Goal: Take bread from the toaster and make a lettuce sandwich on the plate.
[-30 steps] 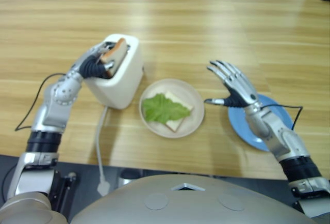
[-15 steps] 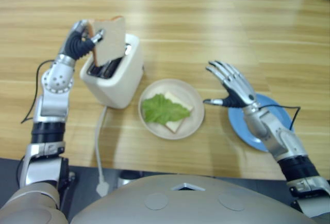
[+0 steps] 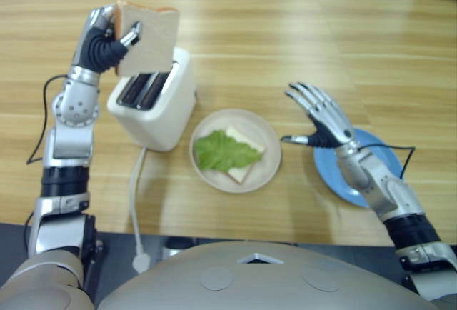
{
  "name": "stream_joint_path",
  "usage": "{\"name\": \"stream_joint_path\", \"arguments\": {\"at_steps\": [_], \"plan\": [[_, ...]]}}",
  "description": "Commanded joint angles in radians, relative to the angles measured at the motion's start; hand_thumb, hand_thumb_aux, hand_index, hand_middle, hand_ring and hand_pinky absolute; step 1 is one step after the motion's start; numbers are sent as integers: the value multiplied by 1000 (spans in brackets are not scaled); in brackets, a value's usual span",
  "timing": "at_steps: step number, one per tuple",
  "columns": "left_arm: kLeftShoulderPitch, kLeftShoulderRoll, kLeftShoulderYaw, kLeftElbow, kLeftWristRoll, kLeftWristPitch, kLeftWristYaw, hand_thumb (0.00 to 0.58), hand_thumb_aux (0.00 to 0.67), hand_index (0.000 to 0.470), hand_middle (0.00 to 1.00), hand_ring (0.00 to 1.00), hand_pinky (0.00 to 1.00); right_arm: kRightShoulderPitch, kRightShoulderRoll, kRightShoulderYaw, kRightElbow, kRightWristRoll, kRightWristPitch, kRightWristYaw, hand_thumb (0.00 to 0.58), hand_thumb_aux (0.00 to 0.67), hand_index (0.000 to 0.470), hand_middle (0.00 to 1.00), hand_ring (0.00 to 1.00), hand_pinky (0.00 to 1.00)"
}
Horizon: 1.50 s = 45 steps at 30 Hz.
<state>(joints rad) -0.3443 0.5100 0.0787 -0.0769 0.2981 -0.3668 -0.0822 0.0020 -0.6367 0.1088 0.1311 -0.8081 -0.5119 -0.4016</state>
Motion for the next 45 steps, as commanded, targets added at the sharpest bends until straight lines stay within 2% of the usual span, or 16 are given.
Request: {"name": "stream_joint_path", "arguments": {"at_steps": [1,8,14,23,33,45], "plan": [[8,-27,-79,-46,83,-57,9,580,670,460,1000,1000,1000,-6,-3,-22,-22,18,-3,-10,0,0,0,0,0,0],[9,-66,-210,-47,284,-164,72,580,670,460,1000,1000,1000,-14,-4,-80,-42,37,0,-53,0,0,0,0,0,0],[18,-33,-337,42,616,-249,261,580,670,460,1000,1000,1000,-12,7,-109,-83,64,-24,-64,0,0,0,0,0,0],[9,3,-474,111,921,-203,505,580,670,460,1000,1000,1000,-41,45,-24,-115,64,-88,10,0,0,0,0,0,0],[0,28,-572,145,1055,-127,672,580,670,460,1000,1000,1000,-66,54,60,-108,93,-171,126,0,0,0,0,0,0],[5,39,-625,147,1051,-101,708,580,670,460,1000,1000,1000,-87,33,131,4,73,-150,269,0,0,0,0,0,0]]}}
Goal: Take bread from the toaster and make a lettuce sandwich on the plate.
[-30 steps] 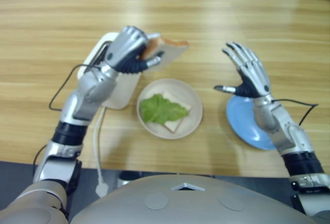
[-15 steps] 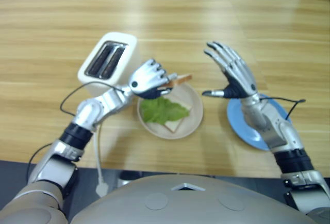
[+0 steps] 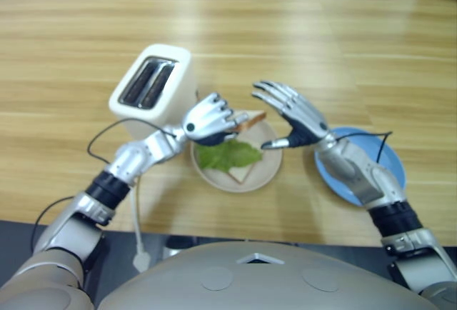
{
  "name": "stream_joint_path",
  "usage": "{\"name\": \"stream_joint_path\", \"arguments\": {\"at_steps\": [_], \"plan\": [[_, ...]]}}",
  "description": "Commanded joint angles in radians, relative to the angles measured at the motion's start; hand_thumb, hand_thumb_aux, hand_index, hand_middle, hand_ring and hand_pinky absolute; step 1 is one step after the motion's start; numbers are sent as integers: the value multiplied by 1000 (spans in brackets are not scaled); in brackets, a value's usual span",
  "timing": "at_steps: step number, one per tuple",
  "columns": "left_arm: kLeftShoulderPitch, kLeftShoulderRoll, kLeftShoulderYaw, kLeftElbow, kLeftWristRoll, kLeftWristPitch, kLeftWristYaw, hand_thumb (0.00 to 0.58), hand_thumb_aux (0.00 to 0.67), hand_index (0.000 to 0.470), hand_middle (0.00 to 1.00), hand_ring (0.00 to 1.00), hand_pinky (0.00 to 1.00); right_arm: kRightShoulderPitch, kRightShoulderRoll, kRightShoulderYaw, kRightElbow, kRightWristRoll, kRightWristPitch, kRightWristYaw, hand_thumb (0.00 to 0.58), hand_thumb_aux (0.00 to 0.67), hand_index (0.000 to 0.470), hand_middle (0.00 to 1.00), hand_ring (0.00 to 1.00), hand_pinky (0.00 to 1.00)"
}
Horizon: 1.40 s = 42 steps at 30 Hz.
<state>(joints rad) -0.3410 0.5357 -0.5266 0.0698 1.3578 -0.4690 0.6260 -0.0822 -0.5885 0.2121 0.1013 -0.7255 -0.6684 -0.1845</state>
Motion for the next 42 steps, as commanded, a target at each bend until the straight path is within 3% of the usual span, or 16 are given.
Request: {"name": "stream_joint_path", "arguments": {"at_steps": [1,12,35,42], "plan": [[3,13,-22,2,-9,3,1,580,670,460,1000,1000,1000,-4,-18,36,41,-8,7,66,0,0,0,0,0,0],[15,10,-60,9,-16,5,-6,580,670,460,1000,1000,1000,-9,-45,81,102,-12,35,182,0,0,0,0,0,0],[-17,-6,-174,184,39,67,69,580,670,460,1000,1000,1000,15,-64,38,-43,-3,39,160,0,0,0,0,0,0],[-7,-11,-211,176,-25,11,57,580,670,460,1000,1000,1000,31,-82,35,-69,33,22,187,0,0,0,0,0,0]]}}
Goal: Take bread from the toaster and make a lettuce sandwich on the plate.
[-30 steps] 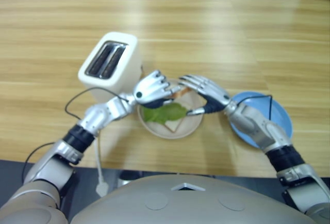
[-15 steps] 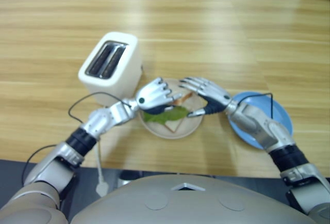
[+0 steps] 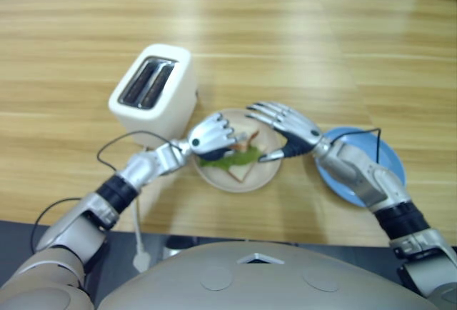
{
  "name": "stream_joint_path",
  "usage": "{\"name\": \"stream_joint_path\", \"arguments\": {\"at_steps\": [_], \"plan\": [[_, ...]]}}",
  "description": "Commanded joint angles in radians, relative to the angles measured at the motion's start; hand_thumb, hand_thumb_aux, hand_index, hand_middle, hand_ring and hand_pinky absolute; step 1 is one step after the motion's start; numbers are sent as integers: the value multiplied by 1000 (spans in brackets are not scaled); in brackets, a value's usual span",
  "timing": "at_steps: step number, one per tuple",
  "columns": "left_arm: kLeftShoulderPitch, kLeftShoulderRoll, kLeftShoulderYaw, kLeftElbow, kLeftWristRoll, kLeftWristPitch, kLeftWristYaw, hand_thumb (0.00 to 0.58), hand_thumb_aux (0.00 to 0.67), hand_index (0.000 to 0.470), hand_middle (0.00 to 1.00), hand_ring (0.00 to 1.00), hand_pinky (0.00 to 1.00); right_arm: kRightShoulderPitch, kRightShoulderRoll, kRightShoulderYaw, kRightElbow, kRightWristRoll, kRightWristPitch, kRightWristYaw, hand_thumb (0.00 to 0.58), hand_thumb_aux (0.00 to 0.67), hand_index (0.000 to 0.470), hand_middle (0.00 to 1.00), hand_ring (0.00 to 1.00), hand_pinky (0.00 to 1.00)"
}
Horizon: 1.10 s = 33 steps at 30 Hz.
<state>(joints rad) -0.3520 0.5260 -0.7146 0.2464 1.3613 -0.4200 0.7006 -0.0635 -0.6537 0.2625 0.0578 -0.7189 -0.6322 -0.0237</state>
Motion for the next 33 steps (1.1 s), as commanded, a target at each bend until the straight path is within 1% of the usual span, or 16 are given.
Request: {"name": "stream_joint_path", "arguments": {"at_steps": [1,3,8,13,18,22,25,33], "plan": [[8,0,-27,-7,-41,-53,-24,580,670,460,1000,1000,1000,15,-20,-14,-28,34,-16,35,0,0,0,0,0,0],[17,6,-31,-31,-48,-68,-21,580,670,460,1000,1000,1000,18,-27,-8,-24,43,-18,51,0,0,0,0,0,0],[17,12,-19,-58,-38,-57,-25,580,670,460,1000,1000,1000,17,-28,-9,-9,35,-16,55,0,0,0,0,0,0],[16,20,-22,-58,-27,-57,-21,580,670,460,1000,1000,1000,15,-17,19,28,26,-13,78,0,0,0,0,0,0],[11,27,-37,-35,-8,-60,-20,580,670,460,1000,1000,1000,27,-37,55,64,34,-9,163,0,0,0,0,0,0],[10,30,-45,-20,-1,-54,-17,580,670,460,1000,1000,1000,26,-78,16,43,41,-14,167,0,0,0,0,0,0],[16,31,-41,-39,8,-36,-3,580,670,460,1000,1000,1000,27,-98,-27,16,48,-17,137,0,0,0,0,0,0],[14,42,-23,-82,18,6,29,580,670,460,1000,1000,1000,47,-79,-58,-34,27,-28,76,0,0,0,0,0,0]]}}
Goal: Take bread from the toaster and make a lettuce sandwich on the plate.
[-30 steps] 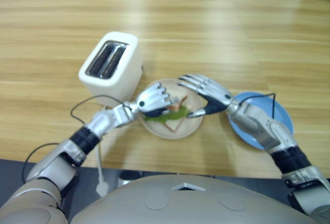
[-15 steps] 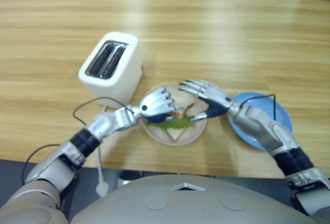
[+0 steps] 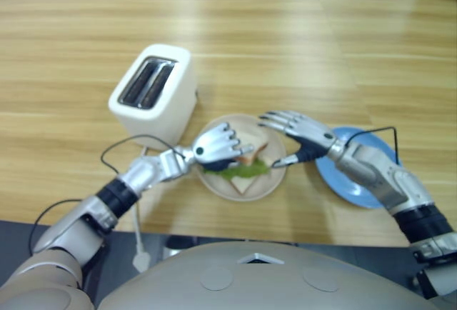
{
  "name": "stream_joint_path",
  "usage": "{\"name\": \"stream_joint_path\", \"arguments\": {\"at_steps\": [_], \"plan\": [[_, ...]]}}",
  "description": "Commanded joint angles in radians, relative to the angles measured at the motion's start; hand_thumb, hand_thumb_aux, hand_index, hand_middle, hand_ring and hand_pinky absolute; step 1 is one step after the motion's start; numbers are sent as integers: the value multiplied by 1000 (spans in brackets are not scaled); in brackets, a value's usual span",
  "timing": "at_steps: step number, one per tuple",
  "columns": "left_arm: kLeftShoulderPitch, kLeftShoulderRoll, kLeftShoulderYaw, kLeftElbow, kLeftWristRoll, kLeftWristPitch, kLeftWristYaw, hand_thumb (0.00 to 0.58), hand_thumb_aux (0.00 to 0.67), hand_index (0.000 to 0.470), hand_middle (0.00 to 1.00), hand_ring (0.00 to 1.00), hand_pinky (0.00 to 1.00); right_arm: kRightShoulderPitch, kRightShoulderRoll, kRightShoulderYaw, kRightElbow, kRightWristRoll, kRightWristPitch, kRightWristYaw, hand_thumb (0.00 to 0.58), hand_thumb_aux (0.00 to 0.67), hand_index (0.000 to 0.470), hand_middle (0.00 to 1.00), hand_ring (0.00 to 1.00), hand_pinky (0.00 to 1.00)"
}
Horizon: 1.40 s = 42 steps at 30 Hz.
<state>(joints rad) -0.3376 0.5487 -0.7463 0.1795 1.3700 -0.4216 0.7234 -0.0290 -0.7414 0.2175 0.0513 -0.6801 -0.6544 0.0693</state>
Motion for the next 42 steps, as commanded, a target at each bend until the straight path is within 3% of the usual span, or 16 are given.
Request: {"name": "stream_joint_path", "arguments": {"at_steps": [1,20,42], "plan": [[1,22,8,-19,8,8,6,580,670,460,1000,1000,1000,14,10,-15,-32,-13,-6,-22,0,0,0,0,0,0],[41,55,50,-192,47,79,43,580,670,460,1000,1000,1000,13,27,-23,-25,-24,-10,-50,0,0,0,0,0,0],[57,53,-16,-98,10,-73,-23,580,670,460,1000,1000,1000,56,-10,-60,-90,32,-30,-8,0,0,0,0,0,0]]}}
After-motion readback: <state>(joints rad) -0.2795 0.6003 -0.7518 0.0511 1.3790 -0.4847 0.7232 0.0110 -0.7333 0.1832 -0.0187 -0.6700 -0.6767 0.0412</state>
